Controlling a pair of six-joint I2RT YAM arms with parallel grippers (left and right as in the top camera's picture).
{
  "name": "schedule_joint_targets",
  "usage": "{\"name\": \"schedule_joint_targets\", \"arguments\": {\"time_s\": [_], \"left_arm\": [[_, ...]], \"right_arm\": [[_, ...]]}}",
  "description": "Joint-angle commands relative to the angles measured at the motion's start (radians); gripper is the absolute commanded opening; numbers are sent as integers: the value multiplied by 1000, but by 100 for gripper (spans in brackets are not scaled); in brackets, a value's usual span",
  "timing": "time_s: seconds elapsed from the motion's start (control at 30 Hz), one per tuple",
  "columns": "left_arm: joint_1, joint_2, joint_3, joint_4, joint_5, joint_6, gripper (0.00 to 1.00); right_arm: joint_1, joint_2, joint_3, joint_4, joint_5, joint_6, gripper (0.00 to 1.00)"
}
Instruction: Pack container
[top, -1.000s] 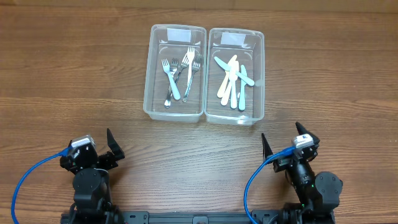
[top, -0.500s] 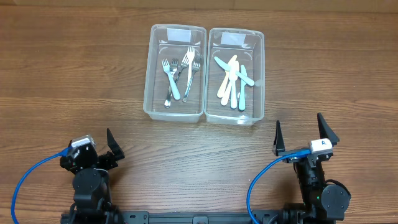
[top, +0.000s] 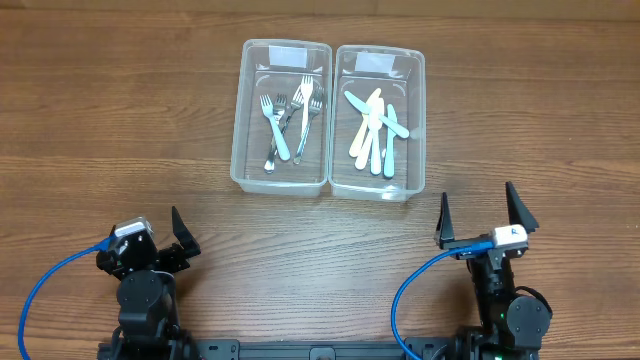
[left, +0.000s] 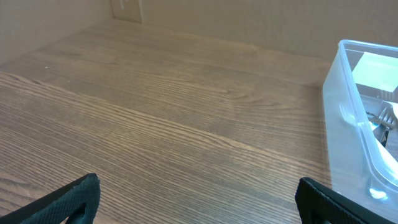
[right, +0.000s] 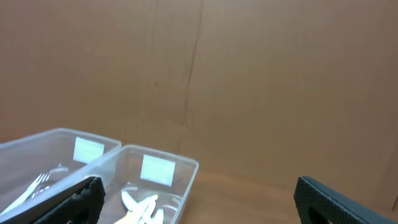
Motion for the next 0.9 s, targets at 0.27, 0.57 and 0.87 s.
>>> {"name": "schedule_joint_targets", "arguments": {"time_s": [0.27, 0.57, 0.87], "left_arm": [[3, -12, -7, 5, -10, -18, 100], [3, -12, -7, 5, -10, -18, 100], [3, -12, -7, 5, -10, -18, 100]], "right_arm": [[4, -10, -10, -231, 0, 8, 100], [4, -6, -10, -235, 4, 8, 100], [3, -6, -10, -232, 28, 27, 100]]}}
